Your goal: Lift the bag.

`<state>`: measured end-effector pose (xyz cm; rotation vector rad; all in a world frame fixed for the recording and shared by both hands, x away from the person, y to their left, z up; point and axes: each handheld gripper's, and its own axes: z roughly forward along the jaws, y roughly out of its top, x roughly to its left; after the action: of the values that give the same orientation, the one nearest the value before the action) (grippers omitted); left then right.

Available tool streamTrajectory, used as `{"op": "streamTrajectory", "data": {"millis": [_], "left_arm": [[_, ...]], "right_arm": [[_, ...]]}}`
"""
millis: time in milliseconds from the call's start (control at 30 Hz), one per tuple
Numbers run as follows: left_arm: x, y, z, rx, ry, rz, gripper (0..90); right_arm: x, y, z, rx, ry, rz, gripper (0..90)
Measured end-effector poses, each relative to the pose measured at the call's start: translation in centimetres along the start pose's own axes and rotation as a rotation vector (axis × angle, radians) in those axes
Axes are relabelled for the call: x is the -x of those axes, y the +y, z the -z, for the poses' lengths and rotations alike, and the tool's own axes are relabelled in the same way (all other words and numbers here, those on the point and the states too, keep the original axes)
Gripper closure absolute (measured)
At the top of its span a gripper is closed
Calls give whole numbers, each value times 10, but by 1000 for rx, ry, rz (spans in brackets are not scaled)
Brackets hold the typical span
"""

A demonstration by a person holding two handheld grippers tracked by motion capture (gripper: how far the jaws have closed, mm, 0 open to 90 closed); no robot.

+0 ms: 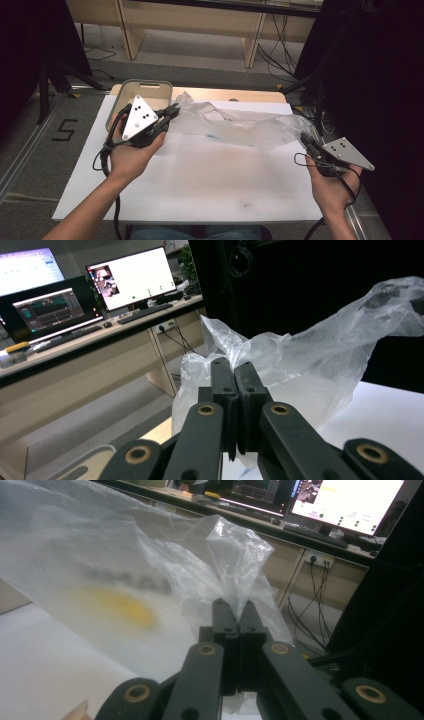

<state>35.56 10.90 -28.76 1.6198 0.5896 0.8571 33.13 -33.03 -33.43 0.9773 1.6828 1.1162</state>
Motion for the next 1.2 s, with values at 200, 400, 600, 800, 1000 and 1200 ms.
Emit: {"op": "streamTrajectory", "data": {"millis": [200, 400, 600, 800, 1000, 1200], "left_arm": [[-5, -1, -10, 1, 27, 7, 888], [-13, -14, -31, -26, 83, 7, 888], [-17, -28, -55, -60, 110, 23, 887], [-20, -42, -79, -104, 125, 53, 887], [-26, -58, -105, -165, 143, 80, 887], [-29, -71, -124, -213, 150, 109, 879]], "right_arm": [[-2, 0, -5, 2, 2, -1, 900], [-6, -4, -21, -11, 10, -2, 899], [-11, -8, -42, -33, 18, -9, 897], [-17, -15, -64, -67, 28, -17, 896], [-16, -20, -87, -93, 26, -53, 894], [-12, -27, -107, -126, 10, -92, 887]]}}
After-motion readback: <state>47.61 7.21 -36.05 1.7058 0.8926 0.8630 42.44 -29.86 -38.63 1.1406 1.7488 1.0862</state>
